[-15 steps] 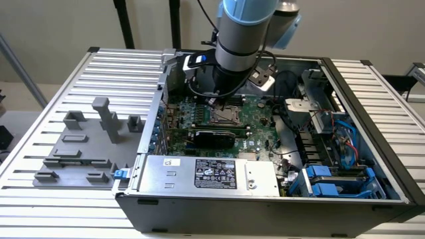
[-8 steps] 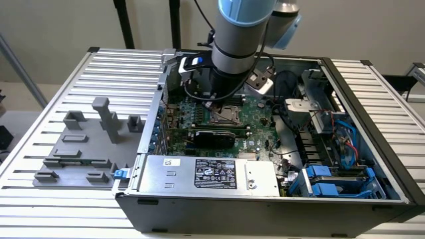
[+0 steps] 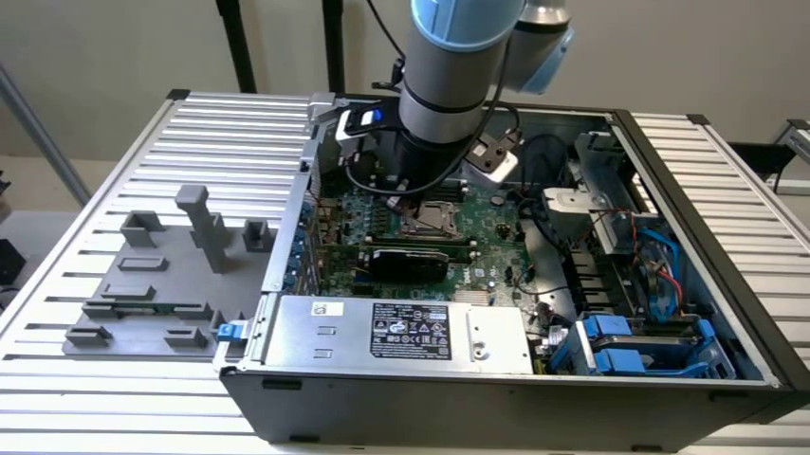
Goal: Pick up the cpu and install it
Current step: 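Install the second cpu locking lever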
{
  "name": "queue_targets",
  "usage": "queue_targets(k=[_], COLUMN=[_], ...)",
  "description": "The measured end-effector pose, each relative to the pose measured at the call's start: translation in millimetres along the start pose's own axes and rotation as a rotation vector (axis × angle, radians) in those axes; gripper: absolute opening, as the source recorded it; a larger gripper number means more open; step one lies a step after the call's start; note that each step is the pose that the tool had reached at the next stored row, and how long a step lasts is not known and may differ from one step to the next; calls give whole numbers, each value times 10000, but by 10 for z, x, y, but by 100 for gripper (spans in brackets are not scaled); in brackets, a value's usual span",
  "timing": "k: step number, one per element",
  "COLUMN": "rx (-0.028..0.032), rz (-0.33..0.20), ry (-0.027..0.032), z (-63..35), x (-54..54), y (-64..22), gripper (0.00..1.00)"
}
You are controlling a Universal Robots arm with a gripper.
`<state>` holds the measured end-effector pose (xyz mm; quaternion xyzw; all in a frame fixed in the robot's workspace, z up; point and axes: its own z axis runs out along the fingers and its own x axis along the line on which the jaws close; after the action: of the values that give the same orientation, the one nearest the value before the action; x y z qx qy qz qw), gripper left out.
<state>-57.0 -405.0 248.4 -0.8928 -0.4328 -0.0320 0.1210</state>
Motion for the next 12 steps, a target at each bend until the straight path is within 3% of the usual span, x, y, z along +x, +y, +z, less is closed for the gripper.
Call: queue_targets(k=[12], rx=[-4], rz=[4], ry=[1], z=[131], x=[-101], y=[-86], gripper=[11])
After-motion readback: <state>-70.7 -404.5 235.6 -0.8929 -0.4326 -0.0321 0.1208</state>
